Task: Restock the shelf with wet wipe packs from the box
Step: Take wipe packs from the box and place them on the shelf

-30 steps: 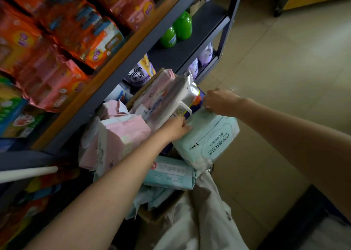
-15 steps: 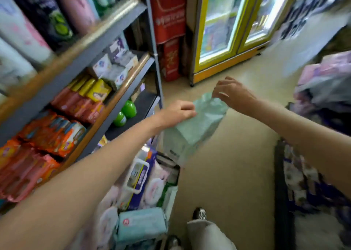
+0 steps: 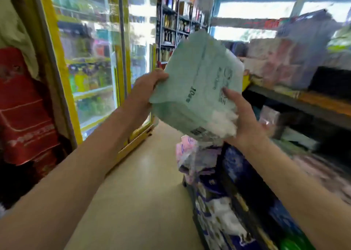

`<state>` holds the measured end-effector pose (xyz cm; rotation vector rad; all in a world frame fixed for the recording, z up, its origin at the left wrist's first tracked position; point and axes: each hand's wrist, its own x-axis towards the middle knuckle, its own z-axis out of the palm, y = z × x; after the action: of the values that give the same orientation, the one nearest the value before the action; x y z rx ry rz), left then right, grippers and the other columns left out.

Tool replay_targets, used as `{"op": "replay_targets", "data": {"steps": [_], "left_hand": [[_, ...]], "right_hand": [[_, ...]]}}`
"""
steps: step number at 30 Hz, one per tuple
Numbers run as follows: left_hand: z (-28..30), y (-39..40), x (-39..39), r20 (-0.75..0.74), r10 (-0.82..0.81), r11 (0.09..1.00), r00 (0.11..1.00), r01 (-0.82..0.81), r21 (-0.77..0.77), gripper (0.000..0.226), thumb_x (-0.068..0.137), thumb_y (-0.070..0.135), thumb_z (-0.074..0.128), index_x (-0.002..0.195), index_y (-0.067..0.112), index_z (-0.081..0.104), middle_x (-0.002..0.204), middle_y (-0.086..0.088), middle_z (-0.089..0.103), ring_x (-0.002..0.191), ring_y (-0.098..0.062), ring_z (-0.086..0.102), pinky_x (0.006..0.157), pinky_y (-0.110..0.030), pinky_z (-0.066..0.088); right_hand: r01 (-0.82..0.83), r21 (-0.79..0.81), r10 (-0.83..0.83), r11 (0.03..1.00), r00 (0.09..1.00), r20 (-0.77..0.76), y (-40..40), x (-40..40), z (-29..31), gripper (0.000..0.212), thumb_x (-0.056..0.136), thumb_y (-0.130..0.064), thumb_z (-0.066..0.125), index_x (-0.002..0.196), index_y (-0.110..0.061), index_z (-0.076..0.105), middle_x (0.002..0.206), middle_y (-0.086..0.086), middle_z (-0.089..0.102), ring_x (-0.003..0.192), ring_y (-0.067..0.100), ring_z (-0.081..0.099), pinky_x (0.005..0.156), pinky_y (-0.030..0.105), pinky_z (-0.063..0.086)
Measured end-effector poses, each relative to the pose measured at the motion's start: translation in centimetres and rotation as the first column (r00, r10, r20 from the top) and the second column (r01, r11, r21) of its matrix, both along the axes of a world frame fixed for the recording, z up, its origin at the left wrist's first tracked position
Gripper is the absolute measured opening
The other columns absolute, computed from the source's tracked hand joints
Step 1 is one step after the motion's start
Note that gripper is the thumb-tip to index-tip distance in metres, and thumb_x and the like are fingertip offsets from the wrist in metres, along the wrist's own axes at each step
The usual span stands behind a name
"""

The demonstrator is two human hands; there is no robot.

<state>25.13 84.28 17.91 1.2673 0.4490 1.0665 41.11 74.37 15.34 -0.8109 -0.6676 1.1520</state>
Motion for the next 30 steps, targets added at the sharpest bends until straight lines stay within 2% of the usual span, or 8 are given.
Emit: {"op": "replay_targets", "data": {"steps": [4,10,12,15,18,21,25,30], "left_hand": [[-0.2,3.7,6.4,-0.234,0.068,0.992,0.970,-0.042,0.116,0.012,0.090,0.023,0.055,0.080,0.023,0.050,0.079,0.006,0.056,0.068,-0.008,0.051,0.064,-0.023,0.039],[3.6,4.2,18.1,-0.132,-0.132,0.942,0.982,0.166,0.293,0.025,0.088,0.004,0.057,0.106,0.016,0.042,0.102,-0.005,0.056,0.088,-0.020,0.057,0.079,-0.034,0.053],[4.4,3.8,21.4,-0.107,-0.280,0.914,0.954,0.299,0.275,0.030,0.088,-0.001,0.056,0.111,0.011,0.040,0.102,-0.007,0.055,0.088,-0.019,0.058,0.077,-0.029,0.055],[5.2,3.9,26.0,-0.122,-0.410,0.859,0.904,0.428,0.283,0.025,0.090,-0.002,0.052,0.112,0.007,0.045,0.090,-0.008,0.058,0.074,-0.012,0.060,0.064,-0.018,0.055],[6.0,5.4,30.1,-0.154,-0.430,0.843,0.889,0.457,0.284,0.055,0.088,-0.002,0.054,0.137,0.008,0.030,0.107,-0.010,0.055,0.092,-0.026,0.060,0.078,-0.031,0.053],[7.2,7.3,34.1,-0.218,-0.441,0.789,0.871,0.492,0.369,0.062,0.087,-0.003,0.054,0.141,0.011,0.027,0.134,-0.016,0.045,0.106,-0.028,0.056,0.086,-0.033,0.050],[7.9,8.4,38.8,-0.234,-0.438,0.752,0.868,0.496,0.435,0.061,0.087,-0.004,0.053,0.141,0.012,0.030,0.134,-0.016,0.045,0.092,-0.021,0.057,0.078,-0.030,0.054],[8.2,9.0,44.7,-0.280,-0.301,0.574,0.912,0.407,0.710,0.062,0.085,0.007,0.059,0.141,0.018,0.034,0.134,-0.007,0.048,0.100,-0.021,0.058,0.094,-0.043,0.050]], "right_hand": [[0.278,0.058,-0.279,0.959,0.887,0.368,-0.9,6.2,4.5,0.021,0.080,-0.012,0.064,0.101,-0.016,0.066,0.084,0.003,0.075,0.073,0.021,0.073,0.062,0.035,0.058],[0.501,0.265,-0.517,0.823,0.469,0.717,-3.8,13.7,9.5,0.081,0.065,-0.004,0.078,0.132,-0.028,0.039,0.111,0.005,0.066,0.094,0.024,0.068,0.076,0.042,0.058],[0.543,0.373,-0.540,0.752,0.183,0.822,-4.2,15.7,11.5,0.092,0.064,-0.008,0.081,0.138,-0.030,0.030,0.115,0.002,0.060,0.098,0.021,0.063,0.079,0.038,0.057],[0.506,0.562,-0.329,0.655,-0.478,0.814,-4.2,18.7,14.4,0.106,0.061,-0.023,0.083,0.145,-0.028,0.020,0.125,0.013,0.047,0.111,0.028,0.050,0.094,0.046,0.045],[0.512,0.641,-0.001,0.572,-0.781,0.625,-3.7,21.2,16.6,0.101,0.066,-0.029,0.075,0.147,-0.029,0.014,0.122,0.016,0.043,0.109,0.034,0.044,0.095,0.050,0.039],[0.581,0.658,0.253,0.479,-0.809,0.530,-3.0,24.0,17.8,0.102,0.069,-0.034,0.072,0.148,-0.031,0.009,0.125,0.016,0.040,0.113,0.035,0.041,0.095,0.050,0.034],[0.715,0.551,0.446,0.430,-0.699,0.559,-1.5,28.1,18.1,0.108,0.069,-0.038,0.074,0.148,-0.032,0.001,0.135,0.017,0.034,0.123,0.036,0.036,0.101,0.052,0.031],[0.805,0.433,0.593,0.405,-0.592,0.546,0.2,35.0,16.1,0.109,0.069,-0.037,0.074,0.148,-0.032,-0.001,0.143,0.015,0.030,0.129,0.038,0.033,0.105,0.057,0.029]]}}
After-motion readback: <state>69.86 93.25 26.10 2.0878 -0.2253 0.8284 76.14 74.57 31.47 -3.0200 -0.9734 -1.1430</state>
